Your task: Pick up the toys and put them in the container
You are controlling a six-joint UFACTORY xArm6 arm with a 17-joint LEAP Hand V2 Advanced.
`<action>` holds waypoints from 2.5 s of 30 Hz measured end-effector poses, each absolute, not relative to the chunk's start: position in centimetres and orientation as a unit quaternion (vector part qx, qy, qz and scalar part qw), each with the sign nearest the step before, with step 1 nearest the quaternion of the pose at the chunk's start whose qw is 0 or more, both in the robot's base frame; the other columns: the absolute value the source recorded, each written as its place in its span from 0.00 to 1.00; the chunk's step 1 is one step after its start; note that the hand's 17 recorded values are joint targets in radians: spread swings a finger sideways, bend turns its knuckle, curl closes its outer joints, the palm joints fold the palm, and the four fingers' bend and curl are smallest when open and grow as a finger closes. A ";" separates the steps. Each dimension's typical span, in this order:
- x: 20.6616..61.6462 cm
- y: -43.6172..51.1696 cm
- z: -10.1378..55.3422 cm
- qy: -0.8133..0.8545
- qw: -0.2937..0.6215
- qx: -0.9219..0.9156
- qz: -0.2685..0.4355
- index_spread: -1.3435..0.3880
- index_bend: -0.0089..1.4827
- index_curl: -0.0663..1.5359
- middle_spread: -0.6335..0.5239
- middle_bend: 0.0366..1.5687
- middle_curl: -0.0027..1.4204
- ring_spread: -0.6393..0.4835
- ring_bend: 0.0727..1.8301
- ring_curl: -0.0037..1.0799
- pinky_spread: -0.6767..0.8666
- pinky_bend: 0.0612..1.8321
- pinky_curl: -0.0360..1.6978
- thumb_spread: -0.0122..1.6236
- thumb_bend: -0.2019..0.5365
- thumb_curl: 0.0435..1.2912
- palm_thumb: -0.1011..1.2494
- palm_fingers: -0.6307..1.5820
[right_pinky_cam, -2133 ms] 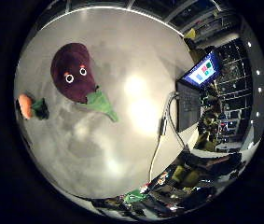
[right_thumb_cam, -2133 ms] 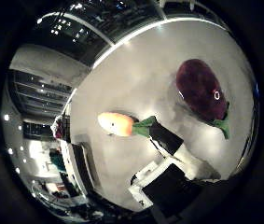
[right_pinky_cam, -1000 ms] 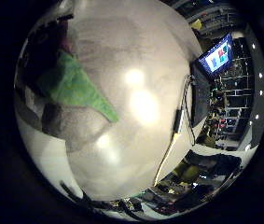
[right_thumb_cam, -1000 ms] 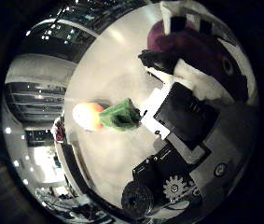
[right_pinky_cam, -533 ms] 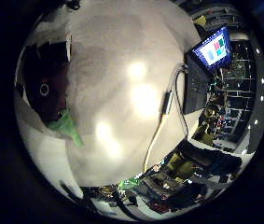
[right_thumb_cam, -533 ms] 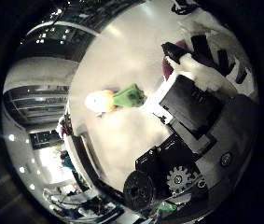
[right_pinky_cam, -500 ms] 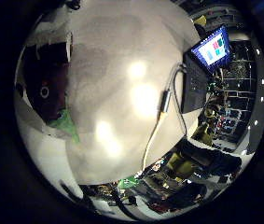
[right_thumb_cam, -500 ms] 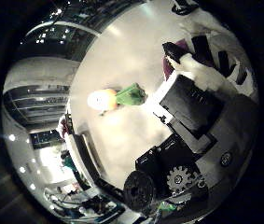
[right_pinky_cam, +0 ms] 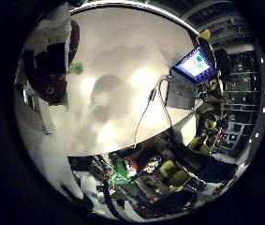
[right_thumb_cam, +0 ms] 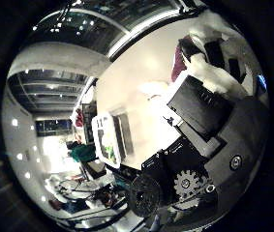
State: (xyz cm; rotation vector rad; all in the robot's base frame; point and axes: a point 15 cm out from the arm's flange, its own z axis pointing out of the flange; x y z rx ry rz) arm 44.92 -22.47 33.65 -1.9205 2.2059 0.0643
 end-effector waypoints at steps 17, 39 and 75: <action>36.6 16.0 37.4 0.572 0.162 -0.800 0.077 0.62 0.70 0.52 0.46 0.84 0.42 0.42 0.79 0.51 0.30 0.61 0.59 0.38 0.24 0.65 0.84 0.83; 35.2 32.3 30.8 0.483 0.154 -0.854 0.119 0.49 0.38 0.38 0.47 0.42 0.27 0.58 0.45 0.30 0.44 0.48 0.48 0.56 0.24 0.50 0.71 0.28; 36.8 -17.4 22.6 0.535 -0.144 -0.832 0.005 0.51 0.12 0.24 0.51 0.10 0.21 0.65 0.14 0.17 0.68 0.15 0.21 0.59 0.24 0.36 0.75 0.36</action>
